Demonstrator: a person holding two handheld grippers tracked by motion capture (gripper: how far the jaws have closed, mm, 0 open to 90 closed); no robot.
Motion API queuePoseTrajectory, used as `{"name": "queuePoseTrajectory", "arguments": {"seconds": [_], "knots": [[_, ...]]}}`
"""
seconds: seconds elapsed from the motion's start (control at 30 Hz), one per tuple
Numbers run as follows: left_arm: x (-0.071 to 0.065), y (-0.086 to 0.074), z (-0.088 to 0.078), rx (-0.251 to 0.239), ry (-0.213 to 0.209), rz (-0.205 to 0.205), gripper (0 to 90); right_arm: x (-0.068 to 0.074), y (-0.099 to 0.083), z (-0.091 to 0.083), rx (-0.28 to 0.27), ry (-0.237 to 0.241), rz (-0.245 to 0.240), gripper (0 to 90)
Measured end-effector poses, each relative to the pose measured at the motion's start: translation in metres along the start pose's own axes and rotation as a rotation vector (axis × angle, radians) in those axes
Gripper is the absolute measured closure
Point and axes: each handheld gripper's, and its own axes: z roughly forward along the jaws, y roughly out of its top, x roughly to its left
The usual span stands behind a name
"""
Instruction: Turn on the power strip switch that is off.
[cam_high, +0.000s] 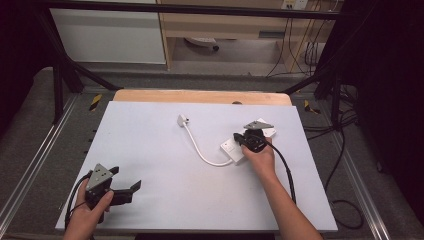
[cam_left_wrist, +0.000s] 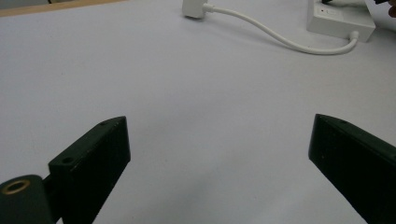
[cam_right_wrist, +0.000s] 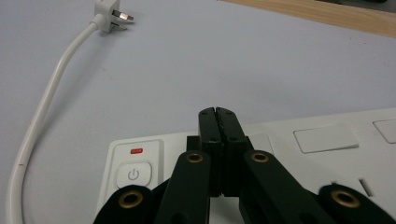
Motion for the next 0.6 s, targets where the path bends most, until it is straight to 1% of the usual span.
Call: {"name": "queuePoseTrajectory", "arguments": {"seconds": [0.1, 0.2, 0.27, 0.4, 0.6], "knots": [[-0.0002, 0.0, 0.001, 0.004, 0.004, 0.003, 5.6, 0.0007, 0.0021, -0.0001, -0.002, -0.001, -0.005, 90.0], [-0.0007, 0.0001, 0.0013, 0.004, 0.003, 0.007, 5.6, 0.0011, 0.0052, -0.0019, -0.02, 0.001, 0.002, 90.0], [-0.0007, -0.0003, 0.0022, 0.009, 0.002, 0.005, 5.7, 0.0005, 0.0068, -0.0032, -0.029, 0.003, -0.003, 90.0], [-0.0002, 0.0, 0.0012, 0.003, 0.004, 0.005, 5.7, 0.0004, 0.0083, -0.0056, -0.035, 0.003, -0.001, 90.0], [-0.0005, 0.0002, 0.0004, -0.001, 0.006, 0.004, 5.7, 0.0018, 0.0099, -0.0095, -0.031, 0.004, -0.015, 90.0]]}}
